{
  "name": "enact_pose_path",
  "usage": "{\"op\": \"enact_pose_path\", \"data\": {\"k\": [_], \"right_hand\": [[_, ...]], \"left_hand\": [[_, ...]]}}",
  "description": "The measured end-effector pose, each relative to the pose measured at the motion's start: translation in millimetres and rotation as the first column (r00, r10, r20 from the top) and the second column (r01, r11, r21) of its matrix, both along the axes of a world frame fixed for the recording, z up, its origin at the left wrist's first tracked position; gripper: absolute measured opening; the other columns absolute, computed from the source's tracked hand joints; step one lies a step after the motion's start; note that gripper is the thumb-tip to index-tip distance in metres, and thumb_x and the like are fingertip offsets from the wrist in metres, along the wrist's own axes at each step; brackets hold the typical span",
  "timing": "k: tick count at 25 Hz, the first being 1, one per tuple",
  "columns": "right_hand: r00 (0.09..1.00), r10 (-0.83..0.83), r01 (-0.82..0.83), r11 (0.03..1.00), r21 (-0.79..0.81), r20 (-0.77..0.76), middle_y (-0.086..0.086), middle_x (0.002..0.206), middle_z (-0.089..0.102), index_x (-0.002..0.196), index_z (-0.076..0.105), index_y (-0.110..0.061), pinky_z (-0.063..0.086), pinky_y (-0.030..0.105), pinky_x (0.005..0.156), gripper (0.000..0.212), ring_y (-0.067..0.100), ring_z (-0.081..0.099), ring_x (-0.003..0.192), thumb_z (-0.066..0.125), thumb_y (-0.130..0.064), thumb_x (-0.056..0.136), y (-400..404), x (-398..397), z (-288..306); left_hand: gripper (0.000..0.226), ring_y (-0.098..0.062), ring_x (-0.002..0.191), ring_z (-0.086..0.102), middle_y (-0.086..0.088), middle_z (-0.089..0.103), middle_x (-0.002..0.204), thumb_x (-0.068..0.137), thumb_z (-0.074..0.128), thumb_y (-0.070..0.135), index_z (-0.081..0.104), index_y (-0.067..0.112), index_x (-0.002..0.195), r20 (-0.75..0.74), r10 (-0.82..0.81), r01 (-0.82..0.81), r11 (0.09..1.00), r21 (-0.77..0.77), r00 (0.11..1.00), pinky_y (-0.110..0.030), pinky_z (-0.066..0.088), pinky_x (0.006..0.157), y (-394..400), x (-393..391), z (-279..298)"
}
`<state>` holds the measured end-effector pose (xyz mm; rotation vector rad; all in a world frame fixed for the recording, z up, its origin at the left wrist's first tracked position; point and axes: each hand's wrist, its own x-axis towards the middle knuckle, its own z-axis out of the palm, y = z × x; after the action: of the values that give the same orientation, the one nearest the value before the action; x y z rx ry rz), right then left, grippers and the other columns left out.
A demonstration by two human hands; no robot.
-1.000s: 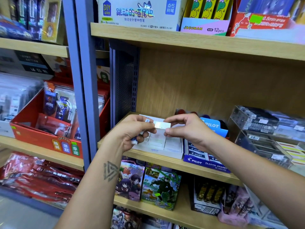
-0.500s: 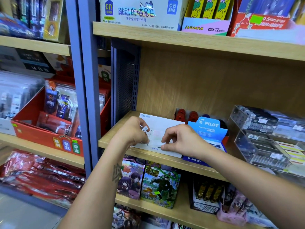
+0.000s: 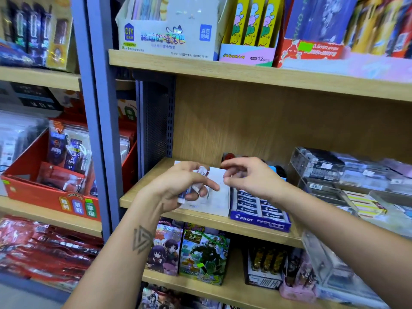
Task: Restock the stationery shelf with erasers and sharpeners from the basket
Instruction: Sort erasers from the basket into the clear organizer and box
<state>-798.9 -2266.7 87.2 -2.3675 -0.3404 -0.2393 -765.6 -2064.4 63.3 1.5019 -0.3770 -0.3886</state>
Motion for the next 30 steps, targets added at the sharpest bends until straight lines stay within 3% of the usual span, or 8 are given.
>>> {"op": "enact_pose_path", "data": {"k": [2,5,10,13,18,22,26,30], "right_hand": [[0.995,0.094,-0.092,0.992,0.092,-0.023,0.002,0.112,0.067,0.133,0.06,-0.019,0.054,0.023,0.085,0.051,0.017,0.069,0.087,0.074,-0.006,0.085,-17.4,-16.2,12.0],[0.98,0.198,-0.196,0.978,-0.067,0.02,-0.006,0.114,0.065,0.132,0.062,-0.022,0.057,0.029,0.085,0.054,0.013,0.068,0.095,0.077,-0.005,0.083,-49.5,-47.0,24.9],[0.989,0.143,-0.137,0.984,-0.112,0.046,0.0,0.086,0.075,0.109,0.075,-0.014,0.056,0.039,0.084,0.031,0.013,0.071,0.084,0.08,-0.004,0.08,-105.4,-91.8,38.9],[0.996,0.021,-0.017,0.999,-0.038,0.087,0.006,0.086,0.076,0.101,0.076,-0.011,0.058,0.04,0.08,0.029,0.02,0.072,0.08,0.084,-0.002,0.074,-145.0,-115.0,40.8],[0.992,-0.095,0.092,0.995,0.043,0.083,0.004,0.089,0.072,0.093,0.071,-0.013,0.057,0.026,0.072,0.029,0.011,0.067,0.073,0.086,-0.001,0.071,-191.5,-144.3,32.7],[0.985,-0.129,0.119,0.988,0.094,0.111,0.007,0.091,0.069,0.087,0.067,-0.013,0.05,0.016,0.067,0.03,0.006,0.062,0.072,0.083,0.007,0.071,-210.8,-156.0,25.4],[0.986,-0.148,0.132,0.975,0.178,0.081,0.003,0.094,0.071,0.095,0.071,-0.012,0.056,0.024,0.074,0.029,0.01,0.065,0.074,0.083,0.004,0.073,-228.3,-163.8,17.3],[0.979,-0.192,0.173,0.96,0.22,0.068,-0.003,0.095,0.07,0.104,0.069,-0.005,0.059,0.025,0.075,0.034,0.012,0.069,0.078,0.082,0.005,0.074,-240.8,-172.4,14.2]], "left_hand": [[0.024,-0.02,0.053,0.047,-0.03,0.069,0.109,0.099,0.044,-0.004,0.047,0.003,0.121,-0.04,-0.162,0.158,0.983,-0.099,0.986,-0.016,0.021,0.032,-12.0,-17.2,4.4],[0.039,-0.017,0.042,0.039,-0.034,0.065,0.107,0.098,0.041,-0.003,0.042,0.005,0.137,-0.049,-0.34,0.331,0.934,-0.135,0.939,-0.016,0.017,0.03,-48.2,-38.5,11.0],[0.041,-0.018,0.045,0.038,-0.035,0.059,0.101,0.088,0.043,0.0,0.043,-0.006,0.129,-0.049,-0.555,0.543,0.827,-0.145,0.831,-0.017,0.02,0.032,-114.6,-62.2,25.3],[0.033,-0.016,0.048,0.038,-0.033,0.063,0.1,0.098,0.045,0.018,0.054,-0.005,0.12,-0.14,-0.511,0.506,0.86,-0.068,0.848,-0.016,0.026,0.029,-142.6,-74.3,31.8],[0.035,-0.013,0.047,0.035,-0.025,0.068,0.096,0.098,0.054,0.007,0.05,-0.018,0.121,-0.029,-0.367,0.368,0.93,0.006,0.93,-0.014,0.022,0.031,-183.6,-86.2,26.8],[0.024,-0.009,0.044,0.036,-0.024,0.071,0.098,0.093,0.065,0.011,0.064,-0.006,0.11,-0.017,-0.304,0.305,0.952,0.036,0.952,-0.015,0.02,0.035,-211.5,-92.7,29.9],[0.012,-0.01,0.041,0.036,-0.027,0.071,0.091,0.091,0.067,0.009,0.067,-0.003,0.095,-0.017,-0.257,0.257,0.962,0.088,0.966,-0.015,0.019,0.035,-233.3,-99.3,31.3],[0.018,-0.011,0.037,0.038,-0.026,0.069,0.079,0.095,0.064,0.013,0.064,-0.005,0.091,-0.037,-0.22,0.223,0.969,0.105,0.975,-0.014,0.02,0.032,-251.8,-98.8,35.0]]}}
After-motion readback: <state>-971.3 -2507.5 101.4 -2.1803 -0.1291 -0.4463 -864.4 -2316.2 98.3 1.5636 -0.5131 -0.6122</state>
